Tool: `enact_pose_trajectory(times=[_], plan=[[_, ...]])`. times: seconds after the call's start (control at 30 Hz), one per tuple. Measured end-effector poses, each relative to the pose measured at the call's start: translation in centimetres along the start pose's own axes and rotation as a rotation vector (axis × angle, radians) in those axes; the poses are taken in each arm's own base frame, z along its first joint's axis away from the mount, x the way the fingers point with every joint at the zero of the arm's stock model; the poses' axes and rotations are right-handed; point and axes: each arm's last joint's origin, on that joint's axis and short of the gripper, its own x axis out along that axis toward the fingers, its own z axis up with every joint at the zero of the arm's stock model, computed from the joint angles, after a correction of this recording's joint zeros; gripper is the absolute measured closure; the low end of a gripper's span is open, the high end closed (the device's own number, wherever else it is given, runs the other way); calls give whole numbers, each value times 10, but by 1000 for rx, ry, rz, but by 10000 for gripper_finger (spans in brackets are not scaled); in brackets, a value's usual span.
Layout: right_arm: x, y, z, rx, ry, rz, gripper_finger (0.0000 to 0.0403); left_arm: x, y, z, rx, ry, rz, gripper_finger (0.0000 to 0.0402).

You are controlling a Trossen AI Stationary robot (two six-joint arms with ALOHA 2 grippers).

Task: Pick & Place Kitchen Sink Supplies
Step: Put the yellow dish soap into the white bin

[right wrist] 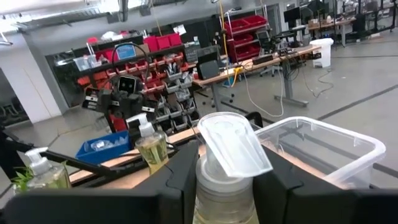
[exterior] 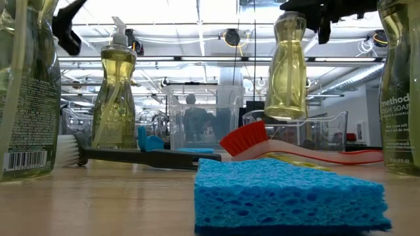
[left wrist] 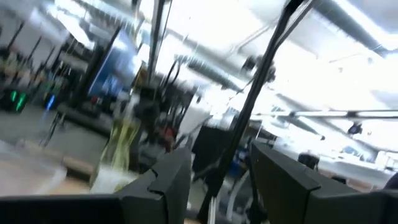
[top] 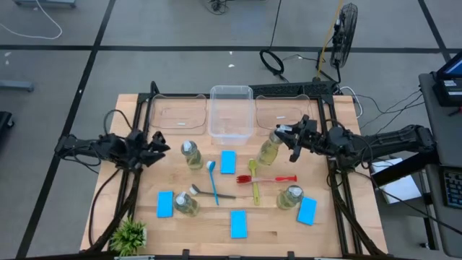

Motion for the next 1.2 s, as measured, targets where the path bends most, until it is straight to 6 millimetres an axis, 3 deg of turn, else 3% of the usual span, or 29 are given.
enact_pose_trajectory(times=[0.2,0.6,0.77,0.97,1.2], plan=[[0,0,0,9,-1,2,301,-1,-5,11,31,-111,-49,231],[0,0,0,9,-1,3,301,-2,-7,16,28,-166,-71,231],[0,0,0,9,-2,4,301,5,-10,27,89,-200,9,231],[0,1,3,20,-23,9,301,38,-22,56,198,-54,149,231],[3,3,3,28,-40,19,301,104,-34,81,264,168,268,231]])
